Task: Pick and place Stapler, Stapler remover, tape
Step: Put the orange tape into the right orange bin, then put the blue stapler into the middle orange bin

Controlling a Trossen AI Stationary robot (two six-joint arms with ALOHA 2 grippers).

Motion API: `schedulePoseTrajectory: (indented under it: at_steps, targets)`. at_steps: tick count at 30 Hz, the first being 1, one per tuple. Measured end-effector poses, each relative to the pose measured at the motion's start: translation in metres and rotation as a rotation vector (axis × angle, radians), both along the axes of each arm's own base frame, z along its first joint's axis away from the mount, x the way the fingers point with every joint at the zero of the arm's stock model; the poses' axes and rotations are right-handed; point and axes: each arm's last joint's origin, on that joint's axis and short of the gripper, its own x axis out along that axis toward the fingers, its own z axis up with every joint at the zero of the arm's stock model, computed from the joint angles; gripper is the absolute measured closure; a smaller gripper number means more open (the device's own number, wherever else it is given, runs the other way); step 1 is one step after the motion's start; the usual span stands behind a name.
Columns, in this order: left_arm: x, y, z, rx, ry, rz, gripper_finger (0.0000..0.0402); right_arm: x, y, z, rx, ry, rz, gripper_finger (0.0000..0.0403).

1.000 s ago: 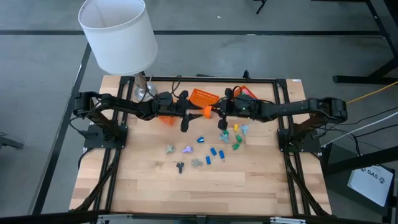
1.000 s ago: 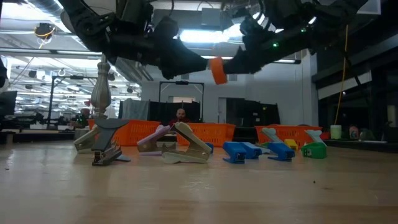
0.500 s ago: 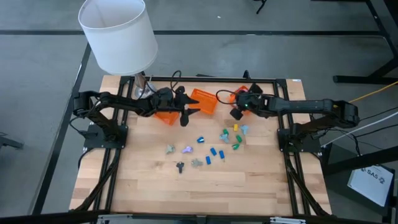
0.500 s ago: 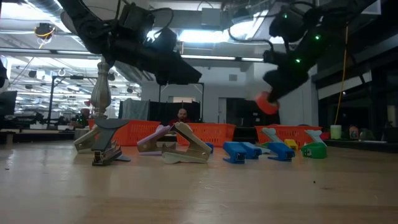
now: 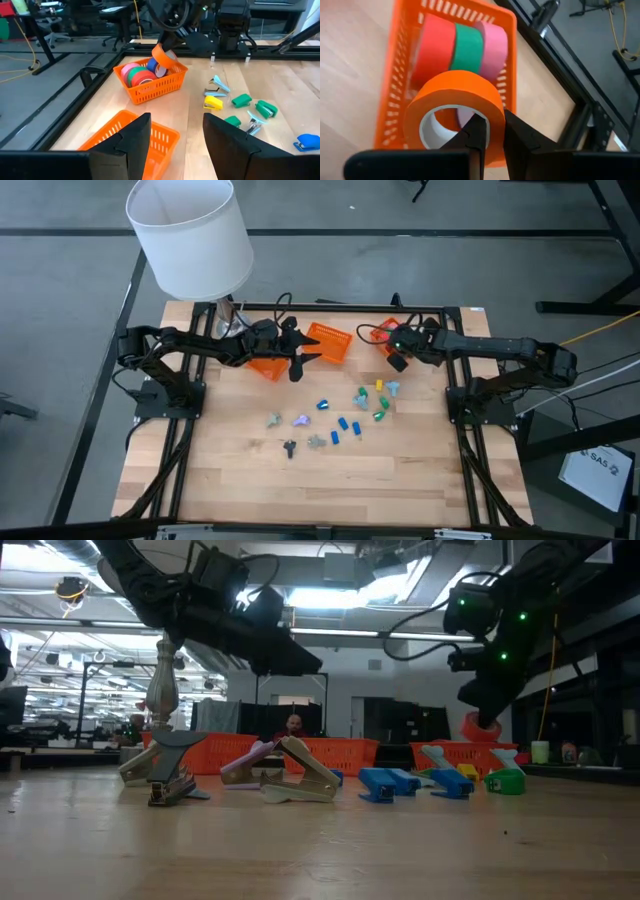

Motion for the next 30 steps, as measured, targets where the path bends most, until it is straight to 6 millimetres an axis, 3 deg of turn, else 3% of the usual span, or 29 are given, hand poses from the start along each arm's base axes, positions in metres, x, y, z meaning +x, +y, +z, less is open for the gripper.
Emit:
schedulePoseTrajectory:
  at_steps: [6, 23, 30]
  targets:
    - [-0.0005, -0.0003, -0.0021, -0.008, 0.021, 0.0, 0.0225, -0.0045, -0.0061, -0.0005, 0.004, 0.028, -0.014, 0.0346]
    - [-0.001, -0.0005, -0.0038, -0.015, 0.039, 0.0, 0.0225, -0.0057, -0.0113, -0.0001, 0.001, 0.014, -0.034, 0.0232]
    - [-0.0008, -0.0008, -0.0038, -0.015, 0.039, -0.002, 0.0223, -0.0041, -0.0091, -0.0015, 0.089, -0.026, 0.003, 0.0215]
